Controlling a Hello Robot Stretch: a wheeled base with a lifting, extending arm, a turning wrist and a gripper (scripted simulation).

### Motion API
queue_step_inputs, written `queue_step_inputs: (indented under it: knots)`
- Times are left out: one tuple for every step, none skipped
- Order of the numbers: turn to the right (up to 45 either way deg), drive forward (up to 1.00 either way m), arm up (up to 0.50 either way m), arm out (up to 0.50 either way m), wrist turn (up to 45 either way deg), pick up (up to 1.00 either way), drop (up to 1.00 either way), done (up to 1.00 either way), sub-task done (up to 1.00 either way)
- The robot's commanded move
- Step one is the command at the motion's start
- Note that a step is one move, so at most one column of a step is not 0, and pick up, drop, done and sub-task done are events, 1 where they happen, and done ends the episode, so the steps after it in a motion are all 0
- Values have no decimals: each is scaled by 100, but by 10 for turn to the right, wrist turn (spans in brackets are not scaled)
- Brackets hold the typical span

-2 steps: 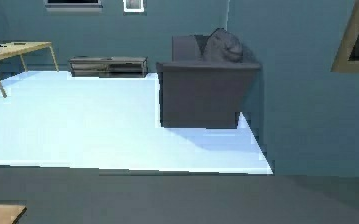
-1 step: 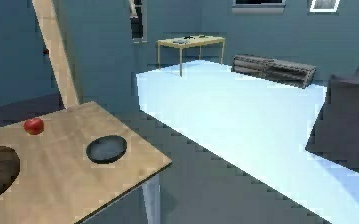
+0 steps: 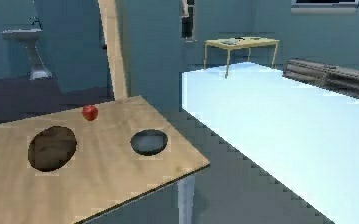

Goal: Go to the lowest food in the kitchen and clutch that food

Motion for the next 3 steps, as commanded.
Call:
queue_step_inputs:
  knots:
    - [0, 40, 0, 0, 0, 0, 0, 0, 0]
    - [-450, 0, 0, 0, 0, 0, 0, 0, 0]
    - [-450, 0, 0, 0, 0, 0, 0, 0, 0]
